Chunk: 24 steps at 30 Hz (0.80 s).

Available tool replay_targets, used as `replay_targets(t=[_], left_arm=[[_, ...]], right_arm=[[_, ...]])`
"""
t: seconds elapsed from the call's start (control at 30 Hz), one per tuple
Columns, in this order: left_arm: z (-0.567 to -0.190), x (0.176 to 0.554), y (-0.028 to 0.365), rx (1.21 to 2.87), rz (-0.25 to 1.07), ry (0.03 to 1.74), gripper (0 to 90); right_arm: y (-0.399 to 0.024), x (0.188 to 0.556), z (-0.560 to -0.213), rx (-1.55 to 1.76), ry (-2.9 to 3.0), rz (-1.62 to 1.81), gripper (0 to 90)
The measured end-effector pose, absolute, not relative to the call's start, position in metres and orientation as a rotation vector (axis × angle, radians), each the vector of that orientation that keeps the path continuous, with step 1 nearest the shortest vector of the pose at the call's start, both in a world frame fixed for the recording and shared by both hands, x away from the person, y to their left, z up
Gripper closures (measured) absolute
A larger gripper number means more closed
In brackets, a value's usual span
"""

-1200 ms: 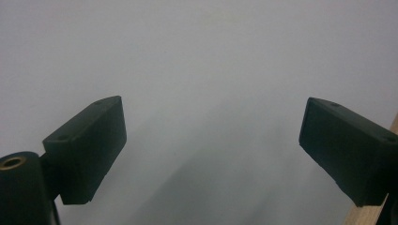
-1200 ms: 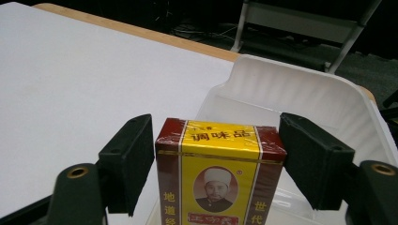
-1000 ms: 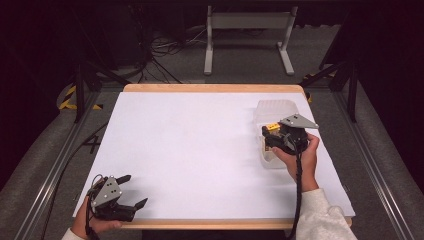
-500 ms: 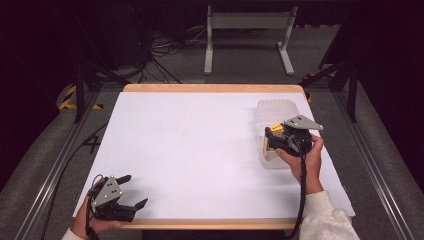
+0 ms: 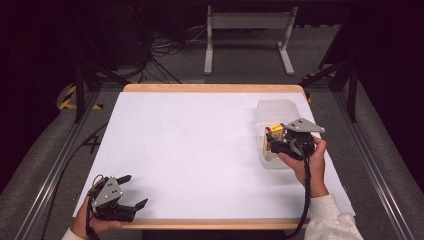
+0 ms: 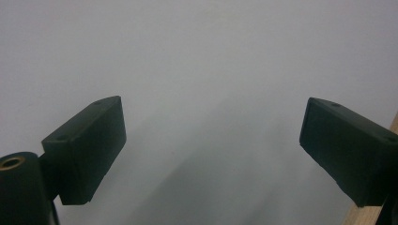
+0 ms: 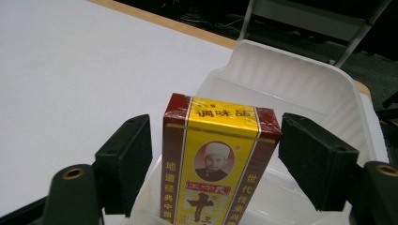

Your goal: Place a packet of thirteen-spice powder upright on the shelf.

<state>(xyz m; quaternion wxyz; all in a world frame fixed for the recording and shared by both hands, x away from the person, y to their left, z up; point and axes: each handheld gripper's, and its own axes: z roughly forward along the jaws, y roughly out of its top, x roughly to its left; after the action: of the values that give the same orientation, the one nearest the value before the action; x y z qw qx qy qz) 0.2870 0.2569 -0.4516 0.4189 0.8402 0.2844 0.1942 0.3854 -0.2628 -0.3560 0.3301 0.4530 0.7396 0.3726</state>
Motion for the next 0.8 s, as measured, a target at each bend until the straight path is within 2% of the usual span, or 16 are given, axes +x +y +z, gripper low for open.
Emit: replay_targets(t=[0.8], left_arm=[[-0.451,0.291,0.254,2.108,0.482,0.703,8.2]], right_arm=[[-0.268,0.357,-0.354,1.077,2.044,0.940,25.6]])
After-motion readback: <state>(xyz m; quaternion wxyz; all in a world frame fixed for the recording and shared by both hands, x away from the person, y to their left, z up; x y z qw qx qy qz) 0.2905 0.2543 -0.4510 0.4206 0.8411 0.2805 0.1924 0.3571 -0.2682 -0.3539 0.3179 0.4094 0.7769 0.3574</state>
